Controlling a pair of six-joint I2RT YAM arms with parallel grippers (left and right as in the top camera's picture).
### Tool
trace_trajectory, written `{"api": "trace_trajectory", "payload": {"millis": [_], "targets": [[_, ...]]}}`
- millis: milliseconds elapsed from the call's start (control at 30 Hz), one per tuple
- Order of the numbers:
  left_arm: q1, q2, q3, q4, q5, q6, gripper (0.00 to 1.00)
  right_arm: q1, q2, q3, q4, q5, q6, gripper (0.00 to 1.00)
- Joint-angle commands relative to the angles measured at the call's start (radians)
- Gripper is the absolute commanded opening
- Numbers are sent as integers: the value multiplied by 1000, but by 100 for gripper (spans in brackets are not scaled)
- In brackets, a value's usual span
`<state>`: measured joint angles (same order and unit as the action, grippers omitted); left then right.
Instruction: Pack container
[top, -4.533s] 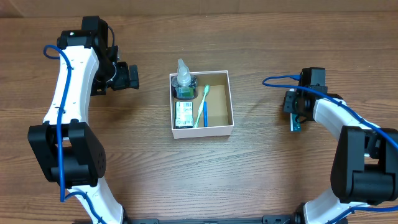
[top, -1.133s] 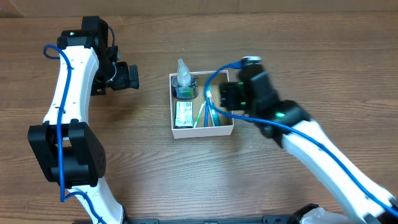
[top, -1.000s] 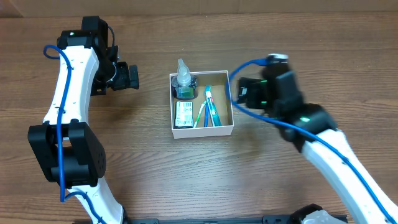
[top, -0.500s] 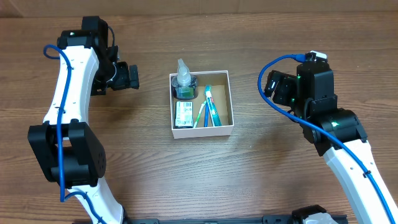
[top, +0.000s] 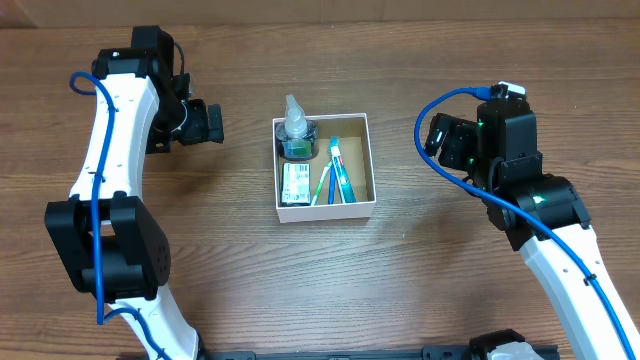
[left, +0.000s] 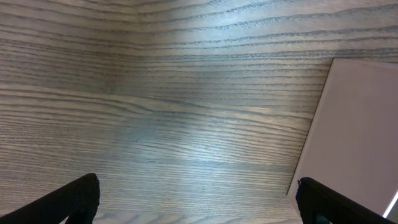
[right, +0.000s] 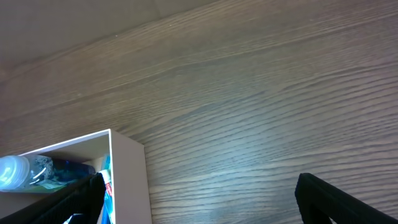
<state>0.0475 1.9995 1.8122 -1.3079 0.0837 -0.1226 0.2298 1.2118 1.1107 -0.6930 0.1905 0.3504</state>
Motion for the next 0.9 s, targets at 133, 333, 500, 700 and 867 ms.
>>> {"api": "trace_trajectory", "payload": {"millis": [133,333,500,700,867], "targets": [[-2,-18,-3,4,18,22,100,-2,-7,16,6,11,-6,100],[-2,-18,-3,4,18,22,100,-2,-13,15,5,11,-6,100],[-2,-18,-3,4,18,22,100,-2,-13,15,5,11,-6,100],[-2,-18,-3,4,18,22,100,-2,-5,15,6,11,-6,100],[-2,-18,-3,4,18,22,100,-2,-8,14,13,11,-6,100]]}}
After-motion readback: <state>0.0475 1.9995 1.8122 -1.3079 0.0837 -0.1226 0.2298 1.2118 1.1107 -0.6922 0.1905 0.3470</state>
